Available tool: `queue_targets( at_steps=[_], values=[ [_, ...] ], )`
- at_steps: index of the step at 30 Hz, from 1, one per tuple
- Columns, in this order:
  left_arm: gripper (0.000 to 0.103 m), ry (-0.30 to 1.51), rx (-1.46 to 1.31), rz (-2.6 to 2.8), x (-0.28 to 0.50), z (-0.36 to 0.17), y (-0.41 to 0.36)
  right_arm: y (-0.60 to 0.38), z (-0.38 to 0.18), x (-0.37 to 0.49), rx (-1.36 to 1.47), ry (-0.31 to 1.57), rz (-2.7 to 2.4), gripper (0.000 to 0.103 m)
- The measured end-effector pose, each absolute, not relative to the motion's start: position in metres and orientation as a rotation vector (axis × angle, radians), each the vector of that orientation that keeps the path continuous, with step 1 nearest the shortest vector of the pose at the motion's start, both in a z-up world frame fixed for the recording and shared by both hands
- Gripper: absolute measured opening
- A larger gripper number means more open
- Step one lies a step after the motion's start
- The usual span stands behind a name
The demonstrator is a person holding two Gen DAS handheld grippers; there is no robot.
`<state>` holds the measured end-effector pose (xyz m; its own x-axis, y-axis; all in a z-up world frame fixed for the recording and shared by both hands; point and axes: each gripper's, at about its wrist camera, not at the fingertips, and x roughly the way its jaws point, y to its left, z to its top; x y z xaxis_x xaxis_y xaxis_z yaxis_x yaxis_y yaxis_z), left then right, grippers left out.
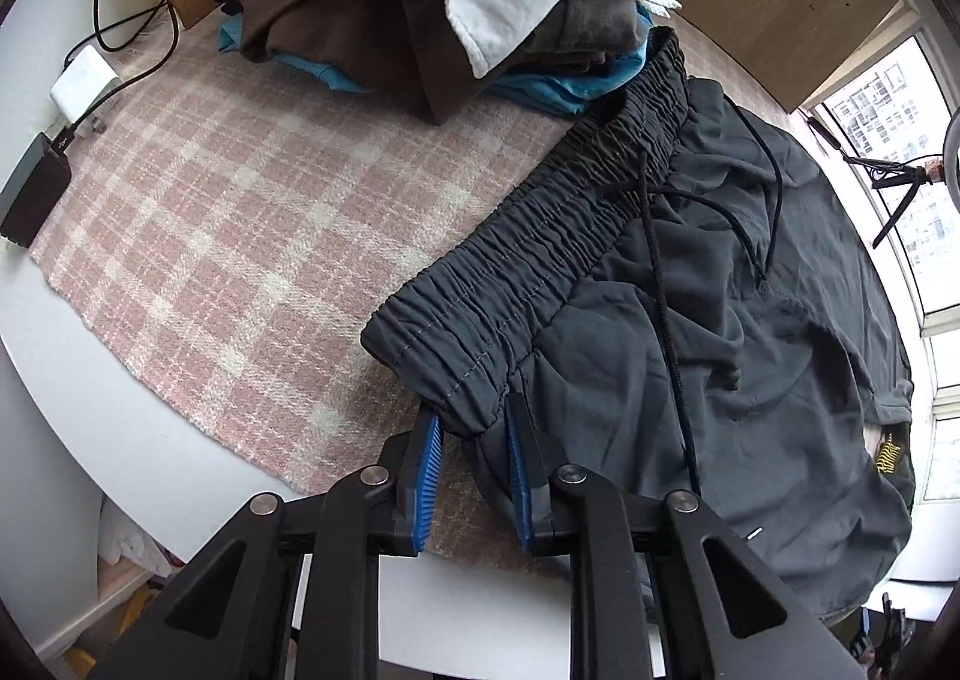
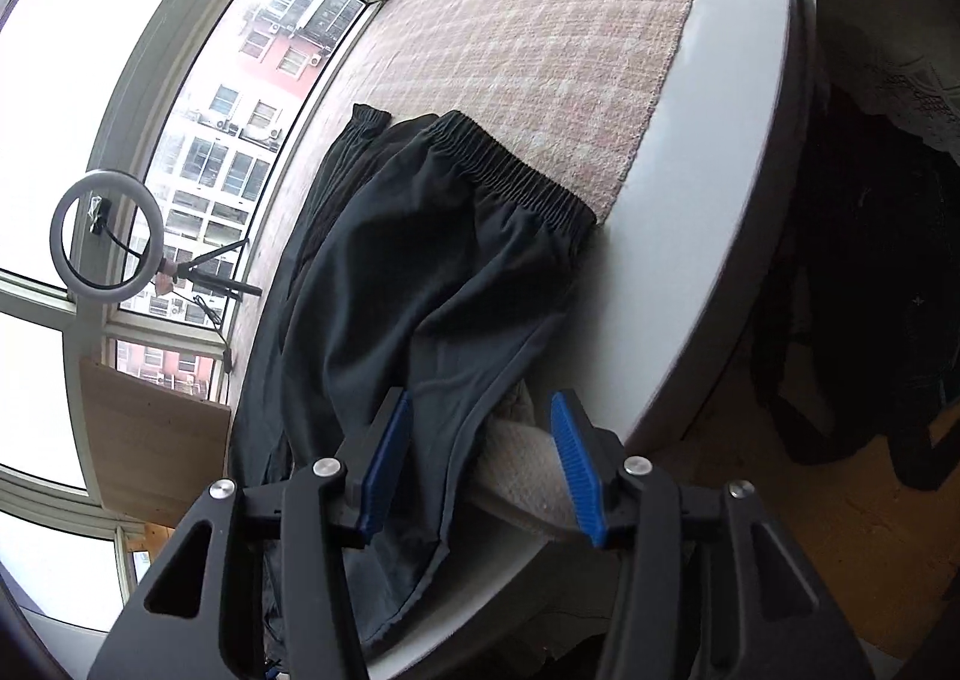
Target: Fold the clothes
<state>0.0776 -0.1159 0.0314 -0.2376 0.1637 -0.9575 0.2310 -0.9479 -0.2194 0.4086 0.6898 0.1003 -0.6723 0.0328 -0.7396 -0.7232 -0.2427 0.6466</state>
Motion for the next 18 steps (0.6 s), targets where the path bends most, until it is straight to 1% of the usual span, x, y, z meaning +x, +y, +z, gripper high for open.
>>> queue_targets(
  at_steps=[3, 6, 11, 13, 14, 18],
  values=[
    [0.019, 0.452, 1.9, -2.399, 0.077, 0.037, -0.109, 0.708, 0.084, 0.402, -0.831, 1.578, 1.955, 0.047],
    [0.019, 0.448, 1.892, -2.401, 0.078, 0.04, -0.105, 0.716, 0.071, 0.397, -0.849, 1.609, 1.932, 0.047],
    [0.016, 0.428, 1.876, -2.417, 0.083, 0.045, -0.107, 0.713, 0.043, 0.392, -0.828, 1.808, 1.88, 0.047],
    [0.014, 0.433, 1.866, -2.424, 0.084, 0.047, -0.112, 0.709, 0.037, 0.391, -0.794, 1.875, 1.866, 0.025],
    [0.014, 0.44, 1.855, -2.427, 0.085, 0.049, -0.112, 0.708, 0.037, 0.392, -0.758, 1.898, 1.863, 0.003],
    [0.011, 0.542, 1.788, -2.457, 0.087, 0.067, -0.112, 0.704, 0.075, 0.409, -0.55, 1.912, 1.888, 0.002]
  ],
)
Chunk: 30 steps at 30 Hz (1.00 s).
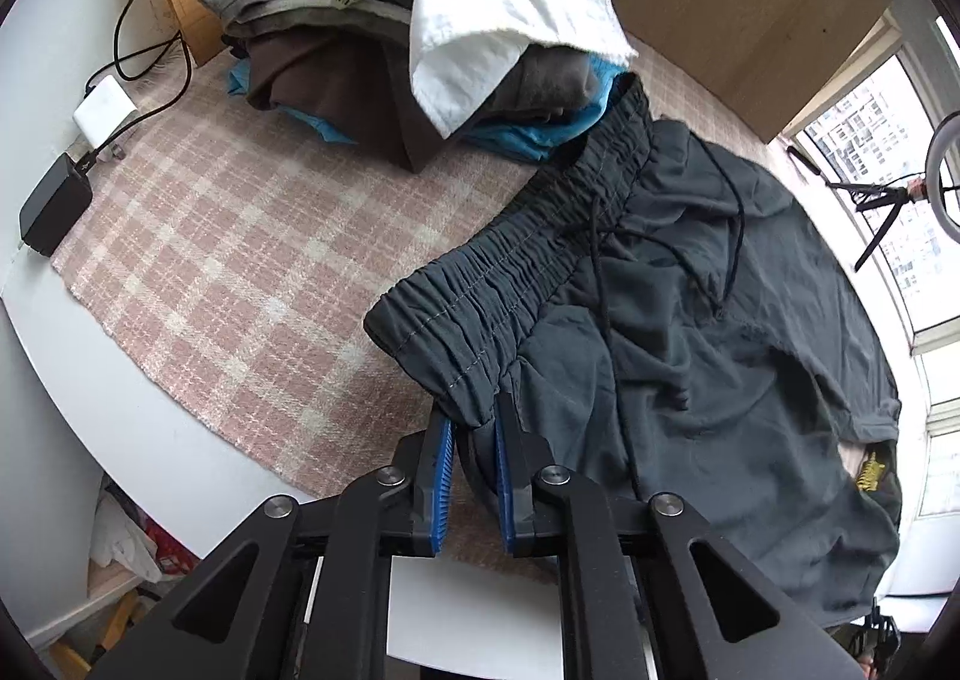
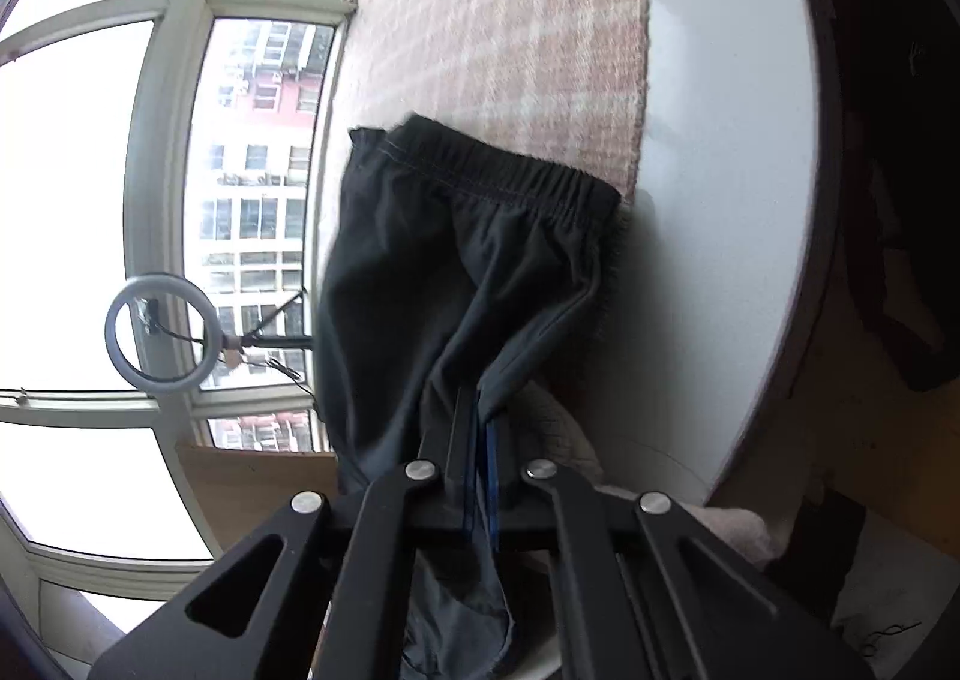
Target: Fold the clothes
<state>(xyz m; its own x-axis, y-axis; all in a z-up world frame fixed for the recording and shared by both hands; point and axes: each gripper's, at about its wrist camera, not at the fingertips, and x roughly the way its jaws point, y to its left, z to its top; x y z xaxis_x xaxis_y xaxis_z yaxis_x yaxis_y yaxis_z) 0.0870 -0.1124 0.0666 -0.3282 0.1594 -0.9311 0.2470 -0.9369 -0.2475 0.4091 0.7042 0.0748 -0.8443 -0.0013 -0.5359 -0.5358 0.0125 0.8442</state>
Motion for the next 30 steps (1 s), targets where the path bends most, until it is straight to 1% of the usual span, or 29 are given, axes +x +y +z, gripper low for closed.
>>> queue_targets(
  at_steps=[4, 8, 12, 14, 17, 18, 20, 26, 30],
  values=[
    [0.01, 0.574, 1.687, -2.539, 0.071, 0.1, -0.106, 0.706, 0.14, 0.401, -0.429, 1.825, 2.005, 0.002],
    [0.01, 0.566, 1.583, -2.629, 0.033, 0.131, -0.09, 0.718, 0.201, 0.359, -0.392, 1.679, 2.142, 0.002],
    [0.01, 0.538, 1.491, -2.695, 0.003, 0.158, -0.075, 0.732, 0.24, 0.307, -0.388, 1.502, 2.205, 0.002],
    [0.01, 0.482, 1.453, -2.722, -0.018, 0.165, -0.059, 0.741, 0.249, 0.28, -0.4, 1.417, 2.213, 0.002],
    [0.01, 0.441, 1.433, -2.722, -0.053, 0.162, -0.036, 0.76, 0.247, 0.232, -0.487, 1.355, 2.197, 0.002],
    [0.01, 0.422, 1.426, -2.713, -0.057, 0.168, -0.037, 0.767, 0.243, 0.215, -0.526, 1.345, 2.195, 0.002],
    [0.01, 0.401, 1.431, -2.685, -0.08, 0.16, -0.027, 0.78, 0.232, 0.178, -0.611, 1.302, 2.172, 0.001],
    [0.01, 0.299, 1.454, -2.59, -0.145, 0.122, 0.008, 0.82, 0.174, 0.073, -0.836, 1.19, 2.074, 0.001],
    [0.01, 0.284, 1.456, -2.493, -0.183, 0.094, 0.016, 0.847, 0.127, 0.016, -0.974, 1.099, 1.973, 0.001]
  ],
)
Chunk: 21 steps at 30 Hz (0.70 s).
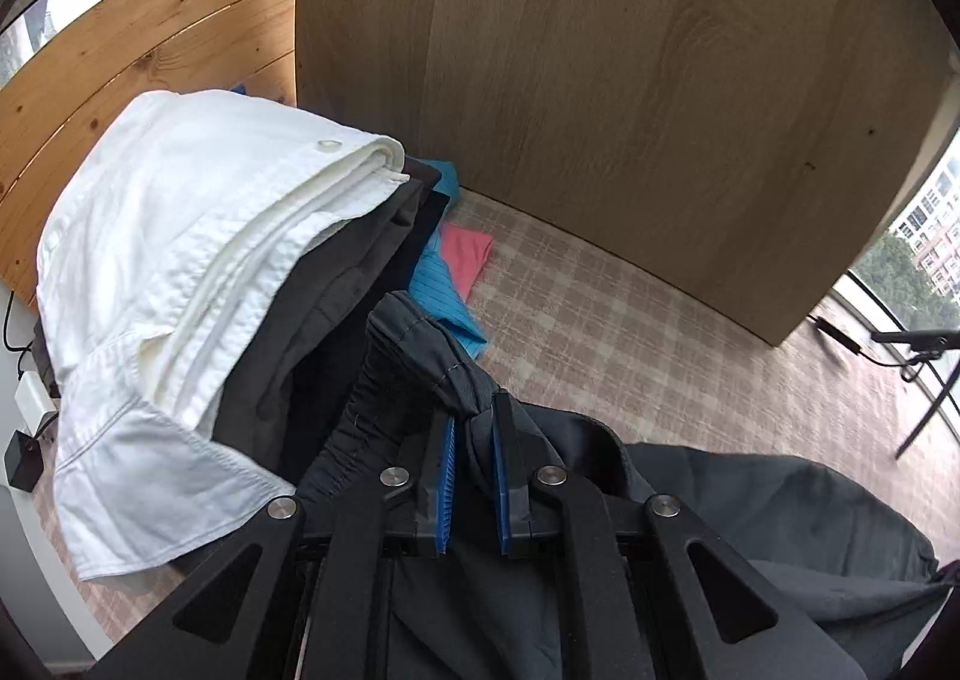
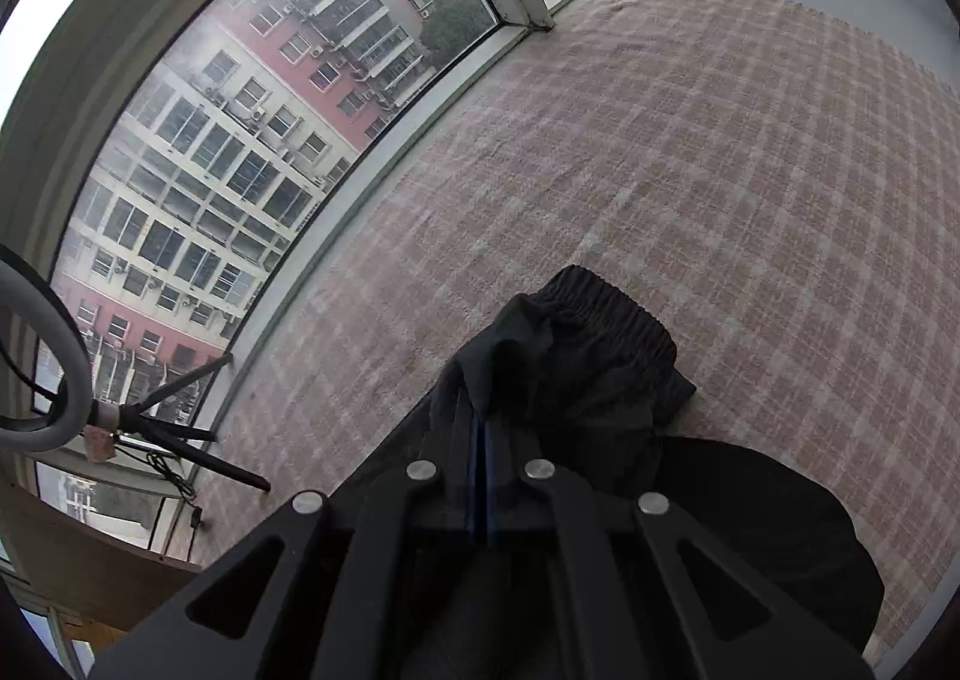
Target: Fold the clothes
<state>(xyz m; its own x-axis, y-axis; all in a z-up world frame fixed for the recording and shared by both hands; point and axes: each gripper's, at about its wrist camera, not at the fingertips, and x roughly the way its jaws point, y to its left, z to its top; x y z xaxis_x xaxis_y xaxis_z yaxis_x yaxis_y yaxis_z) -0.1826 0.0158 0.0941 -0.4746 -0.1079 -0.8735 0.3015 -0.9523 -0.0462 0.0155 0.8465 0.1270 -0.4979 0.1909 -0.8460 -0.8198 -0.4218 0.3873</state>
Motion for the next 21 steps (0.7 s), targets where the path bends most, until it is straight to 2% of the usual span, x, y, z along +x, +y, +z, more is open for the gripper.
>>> queue_targets(
  at_steps=[5, 11, 15, 16, 18, 21],
  values=[
    [0.01, 0.219, 1.472, -2.443, -0.213, 0.067, 0.034, 0.871, 0.077, -0.025, -1.081, 1.09, 1.887, 0.001],
    [0.01, 0.212, 1.448, -2.414, -0.238, 0.061, 0.038, 0.879, 0.059, -0.056, -1.193, 1.043, 1.891, 0.002],
    [0.02, 0.161, 1.584, -2.376, -0.249, 0.049, 0.043, 0.882, 0.046, -0.077, -1.399, 1.026, 1.881, 0.004],
    [0.021, 0.156, 1.597, -2.397, -0.246, 0.053, 0.044, 0.882, 0.049, -0.074, -1.413, 1.032, 1.891, 0.005],
    [0.021, 0.116, 1.601, -2.441, -0.238, 0.064, 0.047, 0.881, 0.059, -0.066, -1.435, 1.042, 1.919, 0.018],
    [0.023, 0.046, 1.581, -2.501, -0.218, 0.088, 0.05, 0.872, 0.084, -0.046, -1.43, 1.006, 1.985, 0.022]
  ],
)
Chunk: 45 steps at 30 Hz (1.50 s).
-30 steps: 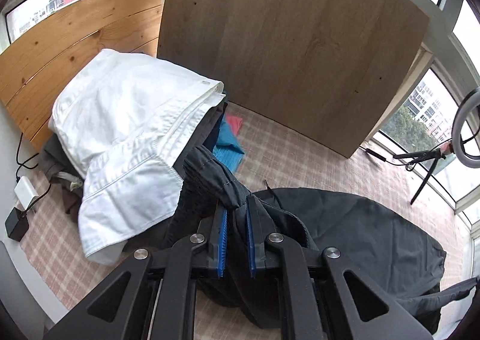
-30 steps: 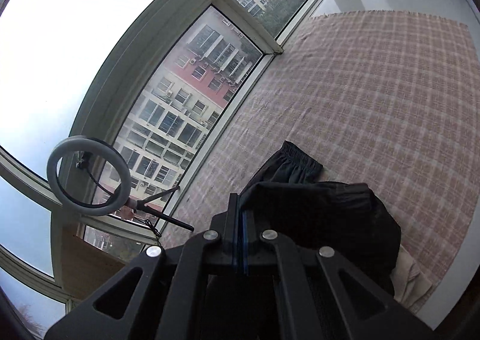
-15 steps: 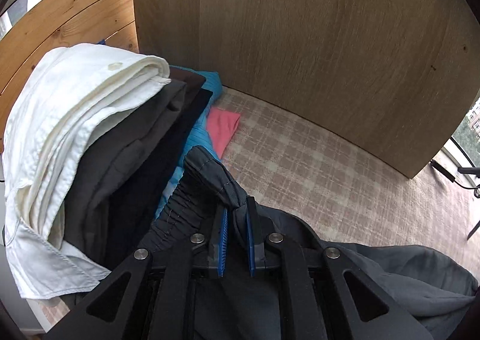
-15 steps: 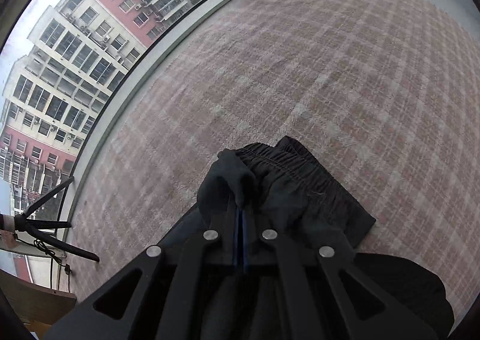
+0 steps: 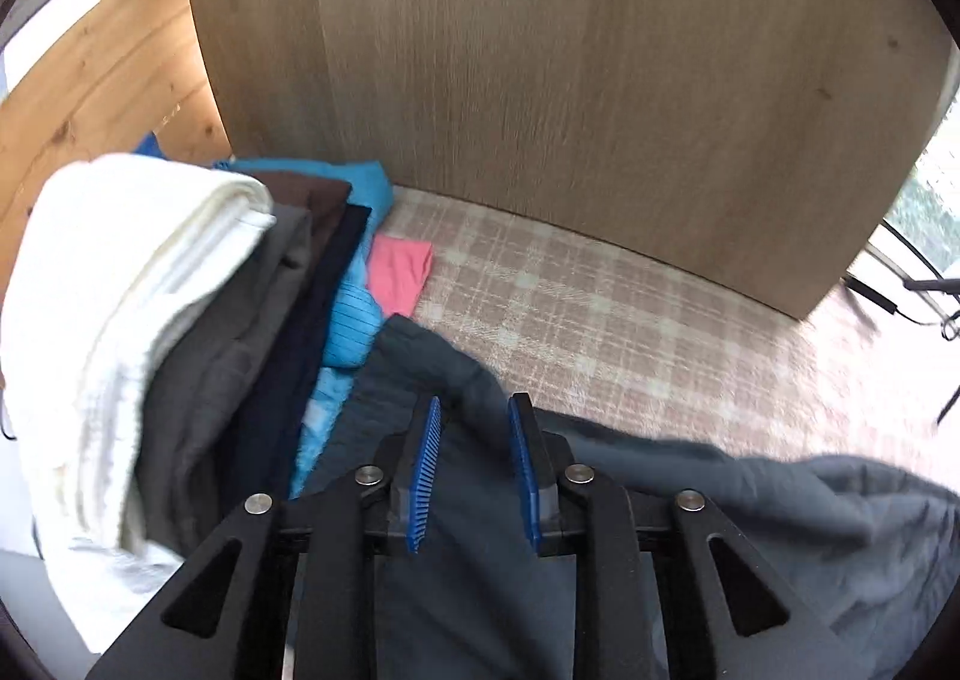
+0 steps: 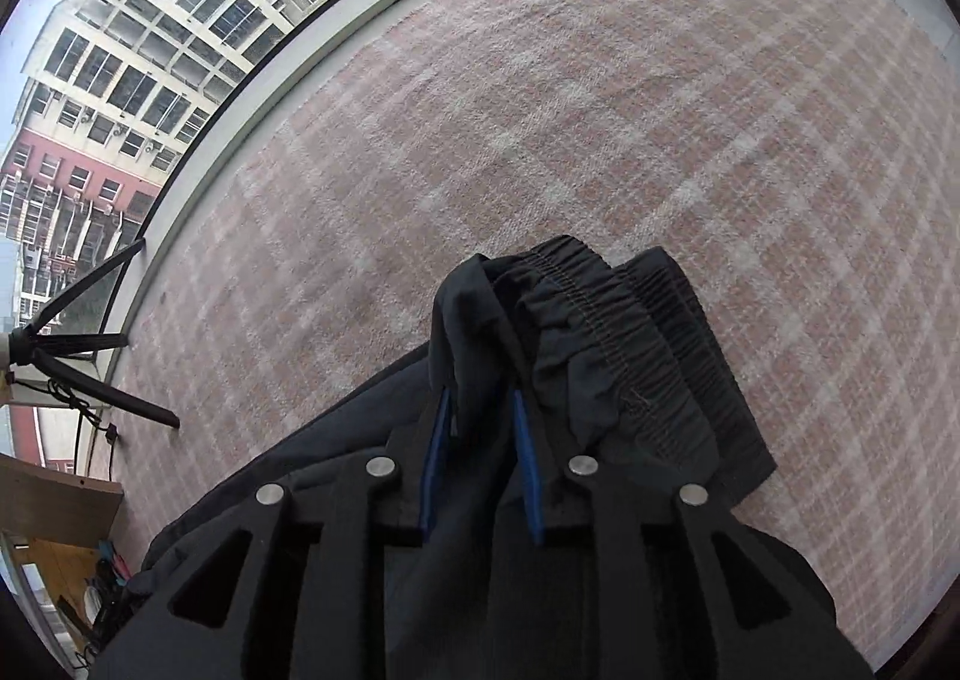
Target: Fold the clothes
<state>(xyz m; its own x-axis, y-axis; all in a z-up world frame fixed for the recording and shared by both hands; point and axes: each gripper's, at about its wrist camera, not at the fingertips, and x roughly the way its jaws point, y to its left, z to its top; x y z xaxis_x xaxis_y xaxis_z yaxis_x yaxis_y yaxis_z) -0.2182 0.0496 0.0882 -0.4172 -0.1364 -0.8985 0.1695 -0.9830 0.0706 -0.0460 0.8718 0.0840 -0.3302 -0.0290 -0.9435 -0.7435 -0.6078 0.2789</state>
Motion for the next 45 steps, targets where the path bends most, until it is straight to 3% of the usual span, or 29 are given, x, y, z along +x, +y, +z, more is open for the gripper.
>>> queue_targets(
  at_steps=[3, 7, 9, 16, 21, 24, 26, 31, 33, 34, 36, 45],
  values=[
    [0.029, -0.036, 1.51, -2.54, -0.194, 0.11, 0.052, 0.854, 0.107, -0.029, -1.427, 0.921, 2.067, 0.027],
    [0.029, 0.05, 1.588, -2.761, -0.176, 0.121, 0.088, 0.846, 0.116, -0.008, -1.376, 0.881, 2.108, 0.028],
    [0.029, -0.135, 1.693, -2.885, -0.172, 0.113, 0.142, 0.856, 0.11, 0.0, -1.35, 0.932, 2.094, 0.028],
    [0.037, -1.135, 1.843, -3.061, -0.154, 0.066, 0.319, 0.878, 0.082, 0.045, -1.334, 1.191, 1.979, 0.028],
    [0.041, -1.415, 1.877, -2.912, -0.181, 0.035, 0.354, 0.882, 0.085, 0.058, -1.328, 1.128, 2.012, 0.028],
    [0.042, -1.45, 1.932, -2.858, -0.189, 0.023, 0.357, 0.884, 0.085, 0.058, -1.322, 1.127, 2.073, 0.028],
    [0.042, -1.55, 1.775, -2.787, -0.192, 0.016, 0.358, 0.885, 0.088, 0.052, -1.337, 1.048, 2.096, 0.028],
    [0.038, -1.22, 1.818, -2.85, -0.197, 0.04, 0.34, 0.868, 0.098, 0.026, -1.395, 0.796, 2.256, 0.032],
    [0.038, -1.194, 1.858, -2.898, -0.179, 0.05, 0.339, 0.854, 0.098, 0.012, -1.454, 0.669, 2.253, 0.047],
    [0.038, -1.223, 1.87, -2.905, -0.165, 0.052, 0.34, 0.852, 0.095, 0.008, -1.468, 0.633, 2.218, 0.047],
    [0.039, -1.275, 1.916, -2.928, -0.136, 0.056, 0.344, 0.861, 0.086, 0.008, -1.48, 0.738, 2.172, 0.047],
    [0.039, -1.267, 2.076, -2.968, -0.038, 0.067, 0.323, 0.913, 0.023, 0.033, -1.319, 1.578, 1.954, 0.047]
  ],
)
